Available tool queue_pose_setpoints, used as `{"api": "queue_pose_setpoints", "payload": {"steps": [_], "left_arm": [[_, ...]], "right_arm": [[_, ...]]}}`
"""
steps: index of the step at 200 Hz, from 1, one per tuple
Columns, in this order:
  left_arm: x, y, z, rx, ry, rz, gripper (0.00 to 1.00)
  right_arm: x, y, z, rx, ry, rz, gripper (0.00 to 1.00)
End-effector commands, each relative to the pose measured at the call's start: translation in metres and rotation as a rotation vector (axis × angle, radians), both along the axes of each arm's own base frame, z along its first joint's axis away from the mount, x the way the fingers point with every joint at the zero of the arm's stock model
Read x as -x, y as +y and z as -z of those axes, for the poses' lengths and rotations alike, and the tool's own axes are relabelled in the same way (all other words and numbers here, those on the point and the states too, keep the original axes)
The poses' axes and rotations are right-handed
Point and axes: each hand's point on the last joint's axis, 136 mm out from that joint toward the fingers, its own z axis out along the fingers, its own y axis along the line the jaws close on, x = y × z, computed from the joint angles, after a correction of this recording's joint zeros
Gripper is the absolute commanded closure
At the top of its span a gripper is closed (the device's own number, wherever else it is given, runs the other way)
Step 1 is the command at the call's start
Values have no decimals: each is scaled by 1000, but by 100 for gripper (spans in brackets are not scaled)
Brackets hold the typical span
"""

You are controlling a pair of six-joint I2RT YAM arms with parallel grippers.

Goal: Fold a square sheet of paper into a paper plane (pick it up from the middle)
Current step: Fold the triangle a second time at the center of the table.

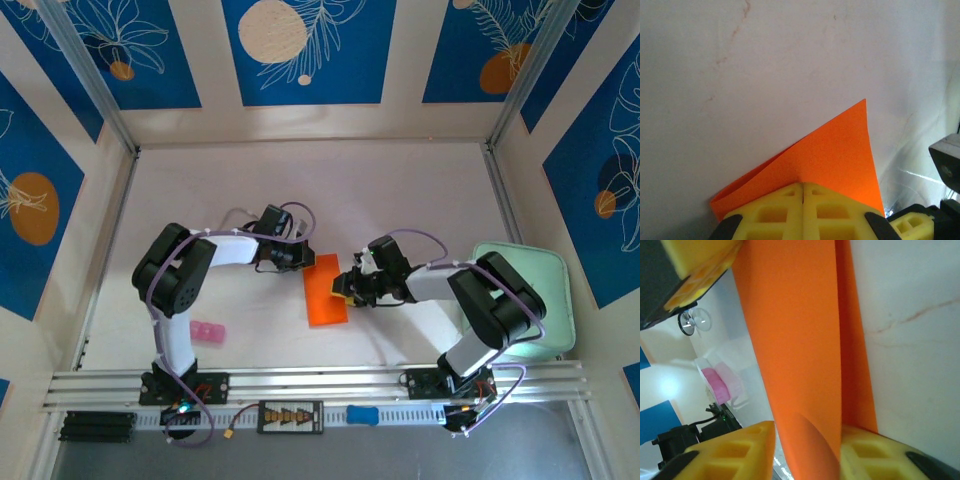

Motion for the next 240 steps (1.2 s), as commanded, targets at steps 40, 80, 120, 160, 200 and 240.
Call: {"api": "queue_pose_setpoints", "payload": {"steps": [40,80,120,160,200,240], "left_arm": [[-4,-7,-28,28,-27,36,78],[-7,3,-79,17,-184,-5,55],[11,11,-110,30,-303,13,47],[51,6,-112,16,-401,118,46],[103,-11,-101,-70,-527,288,43],[132,-24,-85,-221,-644,423,39]], "right_arm": [[-14,4,-3,-44,-23,-33,89],[-28,-5,2,-9,-18,82,95],[-35,-15,9,10,17,227,95],[-31,-8,1,4,2,160,83],[-28,-2,-8,1,-23,83,81],[-29,-3,-9,-3,-29,57,81]]}}
